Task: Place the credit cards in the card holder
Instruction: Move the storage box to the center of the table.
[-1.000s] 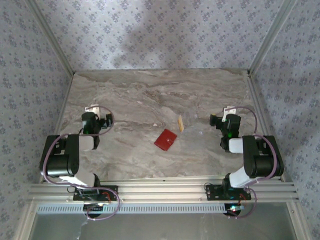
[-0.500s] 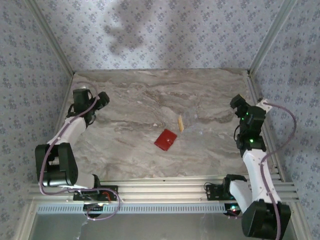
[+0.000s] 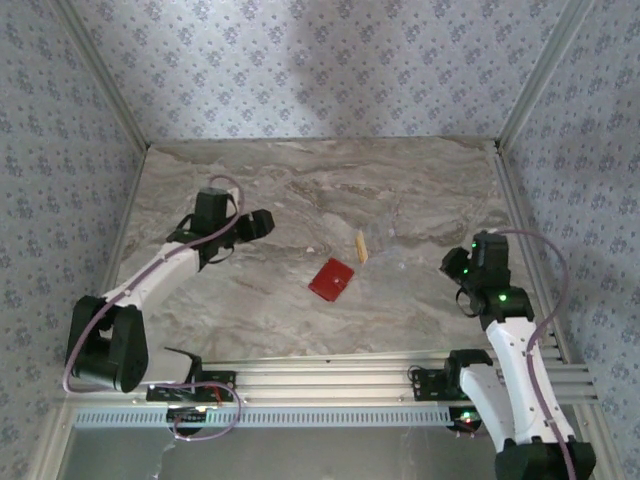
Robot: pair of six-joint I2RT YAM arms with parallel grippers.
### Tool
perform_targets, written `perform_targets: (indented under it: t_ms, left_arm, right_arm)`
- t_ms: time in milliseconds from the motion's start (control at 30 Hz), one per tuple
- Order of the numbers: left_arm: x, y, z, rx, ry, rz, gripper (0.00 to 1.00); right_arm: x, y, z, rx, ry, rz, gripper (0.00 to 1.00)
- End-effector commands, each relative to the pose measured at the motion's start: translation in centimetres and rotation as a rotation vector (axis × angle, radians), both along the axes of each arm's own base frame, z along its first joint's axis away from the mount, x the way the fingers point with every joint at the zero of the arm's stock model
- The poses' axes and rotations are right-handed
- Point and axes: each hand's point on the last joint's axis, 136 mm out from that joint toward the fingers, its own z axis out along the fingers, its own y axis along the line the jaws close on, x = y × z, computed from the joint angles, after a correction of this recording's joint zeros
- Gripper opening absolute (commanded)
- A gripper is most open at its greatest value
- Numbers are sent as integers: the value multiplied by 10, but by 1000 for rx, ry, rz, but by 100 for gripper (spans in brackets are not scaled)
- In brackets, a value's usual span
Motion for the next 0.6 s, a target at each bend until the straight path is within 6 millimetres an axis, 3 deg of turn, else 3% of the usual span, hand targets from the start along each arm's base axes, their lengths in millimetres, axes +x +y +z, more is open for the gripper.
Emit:
perform_targets:
  t_ms: [0,100,300,567]
  left_arm:
    - [-19,-27,-13,-9,60,-104,69]
    - [-30,-49,-23,-7,91,-165,64]
    - [-43,-69,-36,-8,134,-225,61]
    - [-56,-87,-47,4,169,-288,61]
  right_arm:
    - [-32,28,-31,24,146,96,6]
    - [-44,50,-44,25,183,159,2]
    - [-57,83,-67,-24,232,258,0]
    - [-38,124,-72,-54,205,359,0]
